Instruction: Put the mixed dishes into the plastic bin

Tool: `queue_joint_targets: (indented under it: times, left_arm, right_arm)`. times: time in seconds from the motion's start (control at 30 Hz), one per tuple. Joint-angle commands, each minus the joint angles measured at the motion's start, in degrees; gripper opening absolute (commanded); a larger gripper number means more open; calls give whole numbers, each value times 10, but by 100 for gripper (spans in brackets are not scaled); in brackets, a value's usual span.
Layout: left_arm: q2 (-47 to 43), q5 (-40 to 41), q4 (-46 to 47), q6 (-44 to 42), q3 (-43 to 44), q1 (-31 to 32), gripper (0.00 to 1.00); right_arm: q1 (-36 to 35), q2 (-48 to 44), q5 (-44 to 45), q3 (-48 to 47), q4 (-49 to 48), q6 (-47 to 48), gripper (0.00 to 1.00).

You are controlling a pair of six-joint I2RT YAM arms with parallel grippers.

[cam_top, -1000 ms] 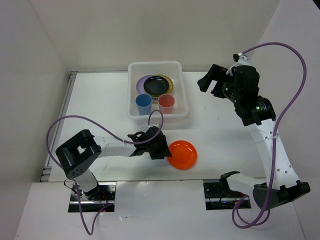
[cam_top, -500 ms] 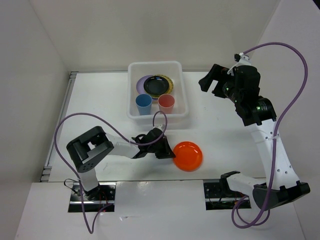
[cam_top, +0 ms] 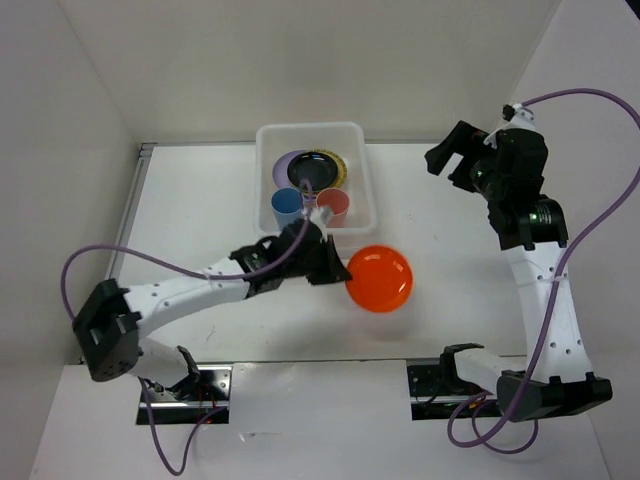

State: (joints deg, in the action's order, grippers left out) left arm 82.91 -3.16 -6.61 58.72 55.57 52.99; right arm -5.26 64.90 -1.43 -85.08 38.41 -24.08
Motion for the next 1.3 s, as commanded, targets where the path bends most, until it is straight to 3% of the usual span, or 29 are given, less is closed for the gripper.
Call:
queue_joint_targets:
  times: [0.0, 0.07, 0.2, 0.43, 0.53, 0.73, 1.0, 1.2, 1.27]
  left_arm:
    - [-68, 46, -73, -81, 145, -46, 0]
    - [-75, 66, -90, -119, 198, -79, 0]
    - [-27, 76, -119, -157, 304, -205, 0]
    - [182, -7, -167, -191, 532, -348, 0]
    - [267, -27, -185, -191, 617, -369, 0]
    - [384, -27, -191, -179, 657, -381, 0]
    - [467, -21, -203, -179, 669, -381, 0]
    - [523, -9, -229, -179, 728, -381, 0]
    - [529, -9, -235, -179, 748, -381, 8]
  right_arm:
    - [25, -27, -37, -7, -52, -10, 100]
    - [25, -33, -56, -1, -57, -17, 100]
    - [25, -28, -68, 4, -64, -22, 100]
    - [31, -33, -74, 31, -59, -11, 100]
    - [31, -33, -74, 36, -59, -11, 100]
    - [31, -28, -74, 36, -59, -6, 100]
    - [36, -17, -74, 36, -59, -1, 100]
    - [36, -17, -74, 36, -59, 4, 100]
    - [36, -17, -68, 36, -54, 4, 100]
